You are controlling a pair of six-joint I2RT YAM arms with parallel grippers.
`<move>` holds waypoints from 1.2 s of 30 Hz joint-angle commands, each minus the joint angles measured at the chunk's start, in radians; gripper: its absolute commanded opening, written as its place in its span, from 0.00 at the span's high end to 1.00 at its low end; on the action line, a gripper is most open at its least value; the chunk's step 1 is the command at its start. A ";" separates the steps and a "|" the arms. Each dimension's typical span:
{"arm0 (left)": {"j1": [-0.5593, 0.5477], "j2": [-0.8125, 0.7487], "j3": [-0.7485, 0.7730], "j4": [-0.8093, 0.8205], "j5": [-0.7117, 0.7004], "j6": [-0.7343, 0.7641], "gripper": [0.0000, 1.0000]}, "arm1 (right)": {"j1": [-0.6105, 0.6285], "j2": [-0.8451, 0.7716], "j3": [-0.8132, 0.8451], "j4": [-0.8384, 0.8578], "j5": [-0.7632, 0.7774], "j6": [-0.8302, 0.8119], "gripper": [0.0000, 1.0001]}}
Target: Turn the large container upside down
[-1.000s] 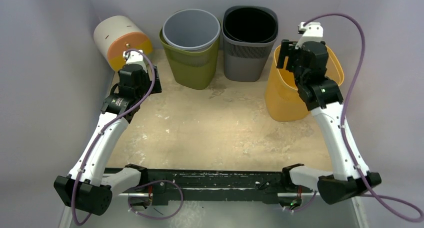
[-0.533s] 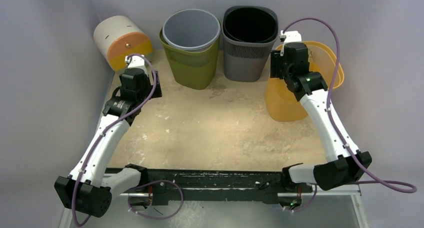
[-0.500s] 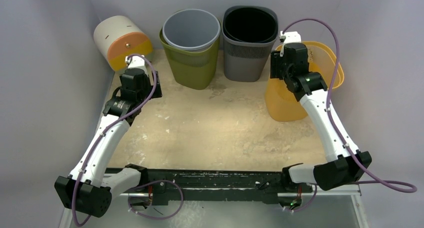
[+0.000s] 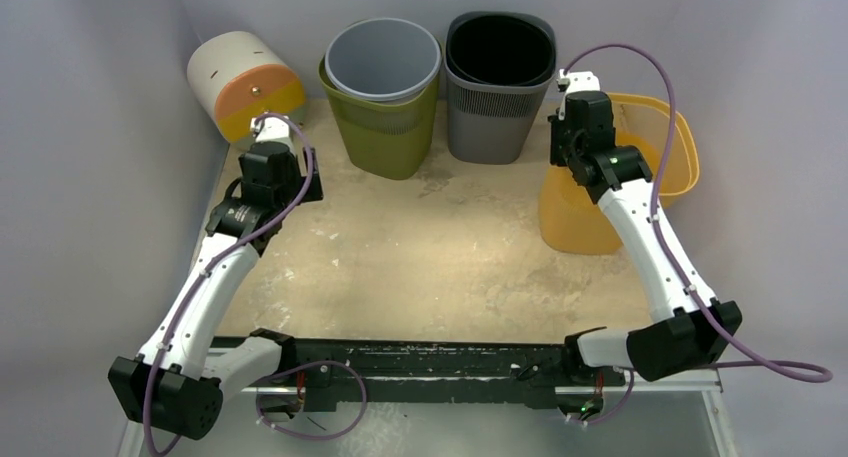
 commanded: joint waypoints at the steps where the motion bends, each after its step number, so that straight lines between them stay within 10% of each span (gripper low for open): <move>1: -0.006 -0.027 0.105 -0.045 -0.037 -0.015 0.18 | 0.003 -0.022 0.149 -0.046 -0.106 0.059 1.00; 9: -0.006 -0.030 0.373 -0.212 -0.085 -0.020 0.18 | 0.006 -0.128 0.306 0.030 -0.619 0.294 1.00; 16: -0.006 -0.057 0.463 -0.262 -0.132 -0.051 0.18 | 0.028 -0.304 -0.078 0.575 -0.927 0.663 1.00; 27: -0.006 -0.063 0.562 -0.308 -0.152 -0.053 0.19 | 0.333 -0.272 -0.344 1.112 -0.760 0.838 1.00; 36: -0.006 -0.044 0.633 -0.344 -0.153 -0.038 0.19 | 0.563 -0.108 -0.672 1.919 -0.476 1.037 1.00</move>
